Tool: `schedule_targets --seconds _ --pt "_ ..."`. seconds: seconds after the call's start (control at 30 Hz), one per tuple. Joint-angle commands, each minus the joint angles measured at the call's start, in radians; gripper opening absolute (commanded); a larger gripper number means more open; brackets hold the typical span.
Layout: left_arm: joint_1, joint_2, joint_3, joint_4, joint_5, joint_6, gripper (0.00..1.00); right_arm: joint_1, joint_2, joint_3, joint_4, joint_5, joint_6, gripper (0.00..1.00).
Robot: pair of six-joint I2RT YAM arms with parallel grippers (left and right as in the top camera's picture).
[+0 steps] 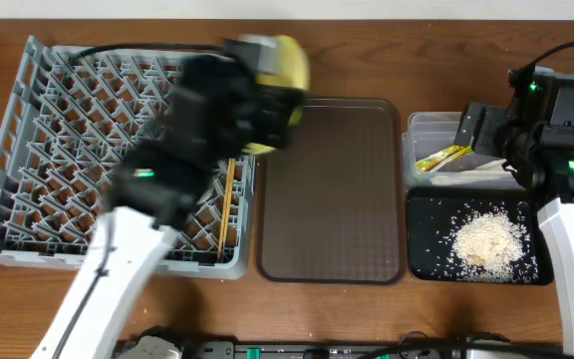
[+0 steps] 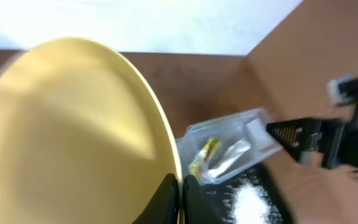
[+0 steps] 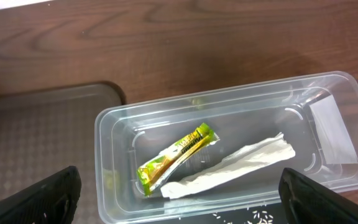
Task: Sort waste into correct bins and load items into the dishwasher
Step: 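Lift the yellow plate with the left gripper and stand it in the rack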
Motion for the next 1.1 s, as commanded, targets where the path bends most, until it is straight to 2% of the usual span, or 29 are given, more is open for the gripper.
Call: schedule_targets --seconds 0.0,0.1,0.2,0.3,0.53,0.97,1.0,1.07 --pt "0.174 0.041 -0.013 -0.024 0.428 -0.075 0.08 -0.006 0.003 0.008 -0.002 0.010 0.010 0.99" --pt "0.302 0.081 -0.013 -0.023 0.617 -0.085 0.07 -0.006 0.003 0.008 -0.002 0.010 0.010 0.99" --pt "0.380 0.138 -0.013 -0.023 0.732 -0.085 0.07 -0.006 0.003 0.008 -0.002 0.010 0.010 0.99" --pt "0.428 0.193 -0.013 -0.023 0.781 -0.085 0.07 -0.006 0.003 0.008 -0.002 0.010 0.010 0.99" --pt "0.451 0.303 -0.019 -0.023 0.769 -0.084 0.08 -0.006 0.003 0.008 -0.002 0.010 0.010 0.99" --pt "0.451 0.360 -0.039 -0.022 0.533 -0.084 0.08 -0.006 0.003 0.008 -0.002 0.010 0.010 0.99" --pt "0.451 0.360 -0.039 -0.023 0.513 -0.084 0.13 -0.006 0.003 0.008 -0.002 0.010 0.010 0.99" --pt "0.453 0.360 -0.039 -0.022 0.478 -0.084 0.41 -0.006 0.003 0.008 -0.002 0.010 0.010 0.99"
